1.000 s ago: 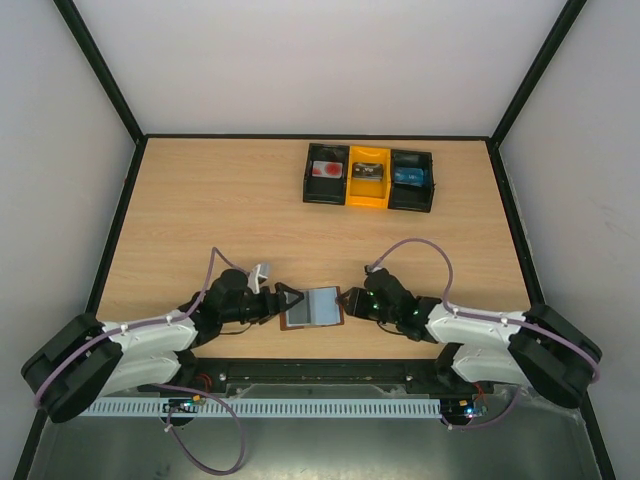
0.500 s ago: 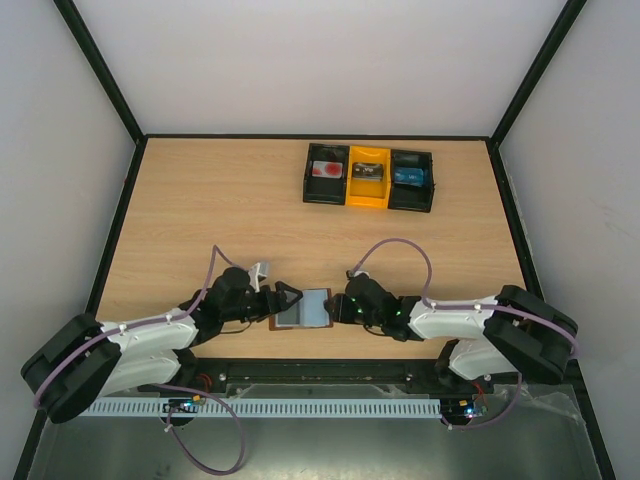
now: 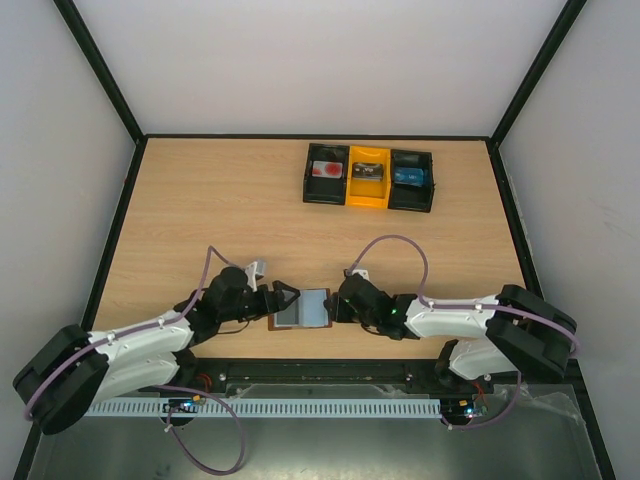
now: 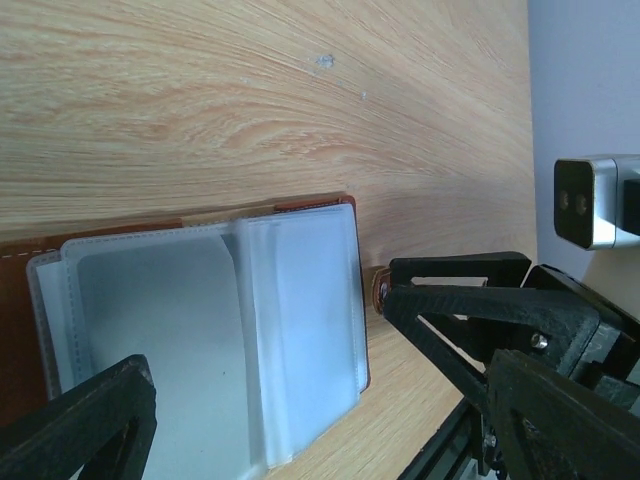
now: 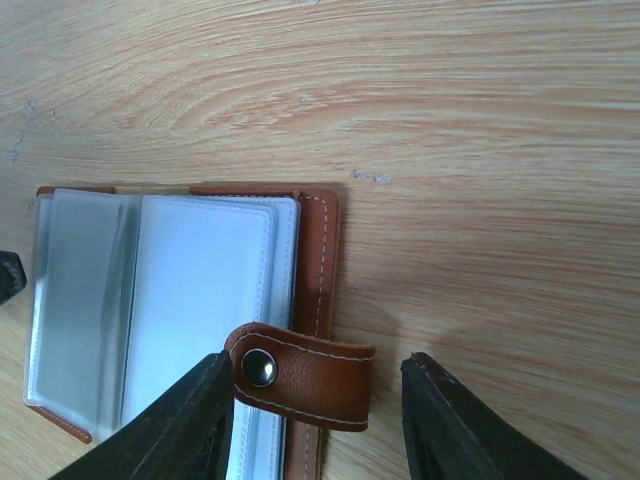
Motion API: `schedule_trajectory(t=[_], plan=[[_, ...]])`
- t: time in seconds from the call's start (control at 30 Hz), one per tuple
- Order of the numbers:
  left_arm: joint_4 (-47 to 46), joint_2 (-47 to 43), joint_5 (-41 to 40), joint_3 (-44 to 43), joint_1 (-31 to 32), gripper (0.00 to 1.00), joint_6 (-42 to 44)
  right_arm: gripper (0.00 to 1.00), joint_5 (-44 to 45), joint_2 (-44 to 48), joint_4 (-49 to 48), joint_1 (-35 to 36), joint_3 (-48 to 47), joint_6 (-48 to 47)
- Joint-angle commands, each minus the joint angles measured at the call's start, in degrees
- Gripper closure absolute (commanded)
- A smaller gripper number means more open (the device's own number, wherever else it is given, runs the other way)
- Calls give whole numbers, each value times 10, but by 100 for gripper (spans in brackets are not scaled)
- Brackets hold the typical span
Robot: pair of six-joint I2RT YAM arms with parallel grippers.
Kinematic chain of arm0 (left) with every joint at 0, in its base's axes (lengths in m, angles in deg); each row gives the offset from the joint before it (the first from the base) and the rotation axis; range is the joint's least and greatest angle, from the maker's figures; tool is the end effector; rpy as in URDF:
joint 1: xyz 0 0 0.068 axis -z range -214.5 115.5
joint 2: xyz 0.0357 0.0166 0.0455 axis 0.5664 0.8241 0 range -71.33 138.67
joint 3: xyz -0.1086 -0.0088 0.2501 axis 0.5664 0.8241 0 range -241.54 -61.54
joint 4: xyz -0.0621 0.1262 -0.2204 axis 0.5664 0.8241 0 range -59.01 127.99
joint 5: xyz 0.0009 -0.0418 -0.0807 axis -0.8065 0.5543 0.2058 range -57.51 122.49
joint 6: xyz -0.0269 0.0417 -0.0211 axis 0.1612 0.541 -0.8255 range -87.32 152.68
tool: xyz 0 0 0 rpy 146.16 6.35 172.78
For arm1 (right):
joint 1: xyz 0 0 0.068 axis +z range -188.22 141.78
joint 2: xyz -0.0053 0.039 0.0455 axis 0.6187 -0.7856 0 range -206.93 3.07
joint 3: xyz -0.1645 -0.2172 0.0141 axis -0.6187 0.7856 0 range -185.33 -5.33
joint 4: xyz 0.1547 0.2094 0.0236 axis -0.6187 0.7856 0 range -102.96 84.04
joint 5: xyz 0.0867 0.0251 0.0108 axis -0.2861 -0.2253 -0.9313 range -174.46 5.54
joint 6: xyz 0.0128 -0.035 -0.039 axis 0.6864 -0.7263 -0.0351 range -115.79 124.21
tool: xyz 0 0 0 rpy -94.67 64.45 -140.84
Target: Take the credit cards out of the card holder
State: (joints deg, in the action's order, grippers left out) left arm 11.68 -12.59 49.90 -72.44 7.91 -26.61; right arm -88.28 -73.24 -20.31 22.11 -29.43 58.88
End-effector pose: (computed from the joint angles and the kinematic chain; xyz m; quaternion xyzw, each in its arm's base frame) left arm 0.1308 -0.1339 0.1464 -0.0482 0.8518 -0.4740 0.2180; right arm 0.1131 0.2032 0.1360 -0.0583 0.9211 0.3400 0.1802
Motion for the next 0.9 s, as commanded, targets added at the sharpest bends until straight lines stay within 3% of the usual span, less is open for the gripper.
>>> schedule_trajectory(t=[0.0, 0.23, 0.37, 0.57, 0.87], plan=[[21, -15, -13, -11, -7, 8, 13, 54, 34, 11, 44, 8, -19, -13], [24, 0, -14, -9, -9, 8, 17, 51, 1, -16, 32, 11, -37, -30], [38, -2, -24, -14, -9, 8, 22, 51, 24, -28, 59, 12, -55, -45], [50, 0, -42, -8, -9, 10, 14, 66, 26, -34, 59, 12, -41, -47], [55, 27, -33, -11, -9, 13, 3, 69, 21, -25, 30, 12, -21, -25]])
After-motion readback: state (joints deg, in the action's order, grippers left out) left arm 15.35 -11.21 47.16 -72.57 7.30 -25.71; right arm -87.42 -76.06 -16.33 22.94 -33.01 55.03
